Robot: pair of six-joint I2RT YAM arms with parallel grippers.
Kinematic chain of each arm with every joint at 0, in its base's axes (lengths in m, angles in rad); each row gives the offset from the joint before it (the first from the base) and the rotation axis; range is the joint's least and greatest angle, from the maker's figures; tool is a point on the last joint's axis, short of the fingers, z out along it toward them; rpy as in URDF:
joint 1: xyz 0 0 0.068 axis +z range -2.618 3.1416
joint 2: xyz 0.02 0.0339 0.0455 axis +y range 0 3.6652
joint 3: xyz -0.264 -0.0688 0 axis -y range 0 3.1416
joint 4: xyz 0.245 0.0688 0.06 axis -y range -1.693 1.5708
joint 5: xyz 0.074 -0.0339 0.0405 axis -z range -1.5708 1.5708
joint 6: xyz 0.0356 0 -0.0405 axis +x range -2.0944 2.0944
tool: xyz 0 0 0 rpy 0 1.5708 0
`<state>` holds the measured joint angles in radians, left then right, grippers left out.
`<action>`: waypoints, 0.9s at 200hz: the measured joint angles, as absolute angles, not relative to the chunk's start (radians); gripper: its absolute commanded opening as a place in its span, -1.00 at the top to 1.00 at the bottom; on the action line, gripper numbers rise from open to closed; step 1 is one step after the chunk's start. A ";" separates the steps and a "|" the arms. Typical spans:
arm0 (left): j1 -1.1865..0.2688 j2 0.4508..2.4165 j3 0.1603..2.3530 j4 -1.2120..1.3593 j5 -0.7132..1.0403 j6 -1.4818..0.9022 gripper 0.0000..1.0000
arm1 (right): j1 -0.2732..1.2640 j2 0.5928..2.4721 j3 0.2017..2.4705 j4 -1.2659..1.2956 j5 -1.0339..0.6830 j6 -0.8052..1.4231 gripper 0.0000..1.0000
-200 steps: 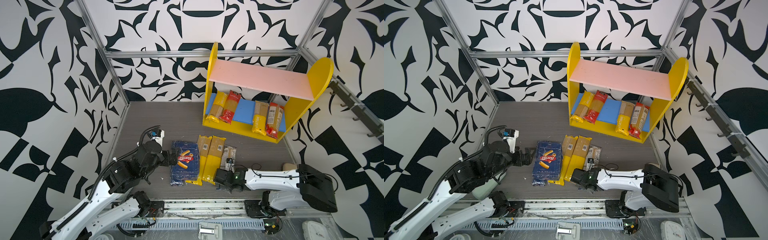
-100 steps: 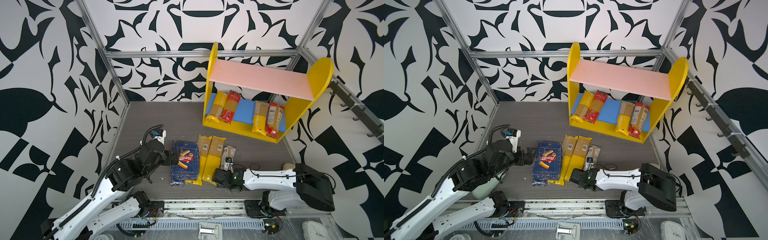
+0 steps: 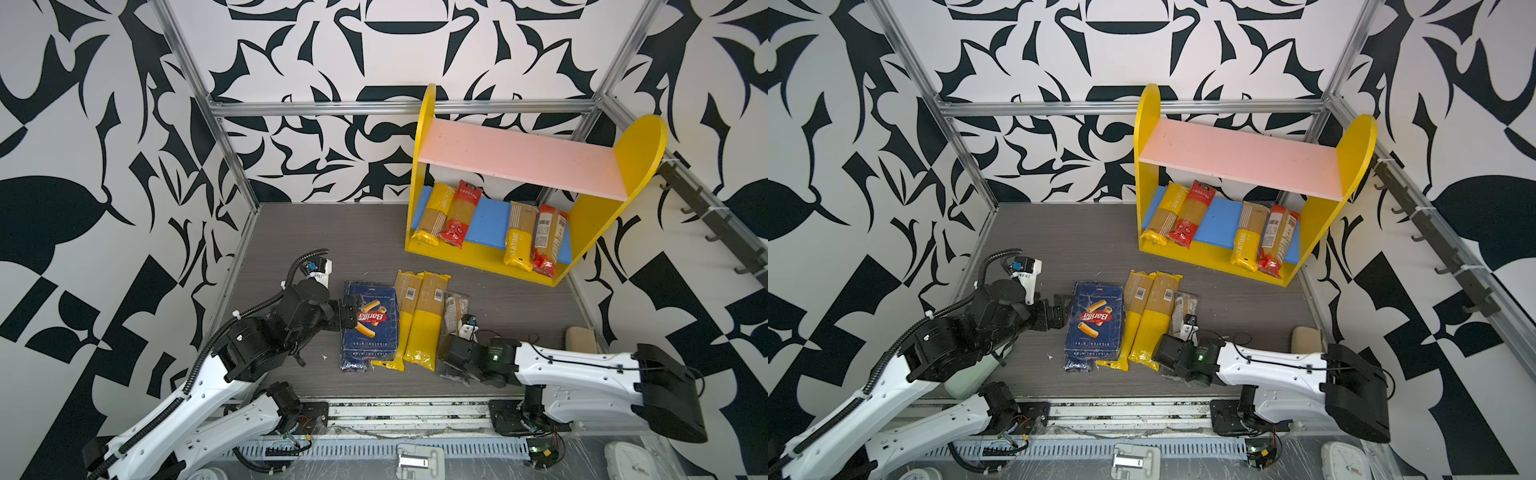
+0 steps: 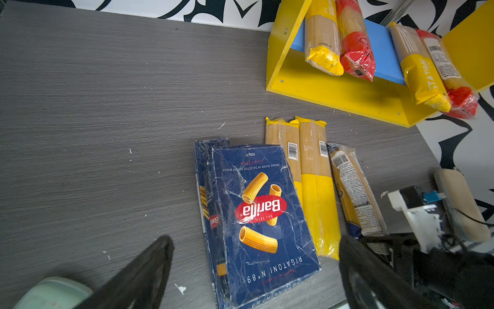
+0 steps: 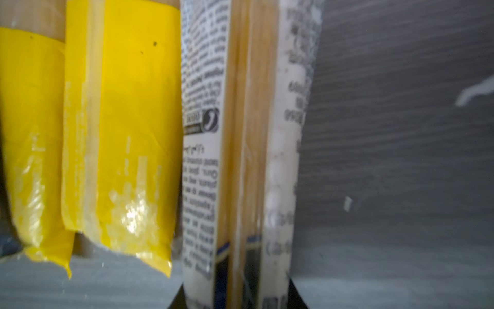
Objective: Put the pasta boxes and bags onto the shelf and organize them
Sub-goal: 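Lift the clear bag upright with the right gripper and carry it toward the shelf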
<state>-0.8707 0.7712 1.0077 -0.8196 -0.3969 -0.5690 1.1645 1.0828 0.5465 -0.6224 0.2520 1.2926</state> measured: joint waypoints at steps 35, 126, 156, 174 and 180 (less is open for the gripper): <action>-0.871 0.786 1.009 -0.820 -0.397 -0.569 -0.98 | 1.165 0.932 0.567 -0.765 0.240 1.268 1.00; -0.871 0.866 1.027 -0.770 -0.358 -0.557 -0.99 | 1.165 0.859 0.860 -1.027 0.352 1.163 1.00; -0.871 0.919 1.043 -0.734 -0.317 -0.550 -0.98 | 1.162 0.882 0.945 -1.074 0.405 1.118 1.00; -0.871 0.961 1.061 -0.712 -0.289 -0.545 -0.98 | 1.146 0.902 0.990 -1.092 0.427 1.085 1.00; -0.871 0.974 1.066 -0.704 -0.282 -0.542 -0.99 | 1.136 0.910 1.005 -1.096 0.431 1.071 1.00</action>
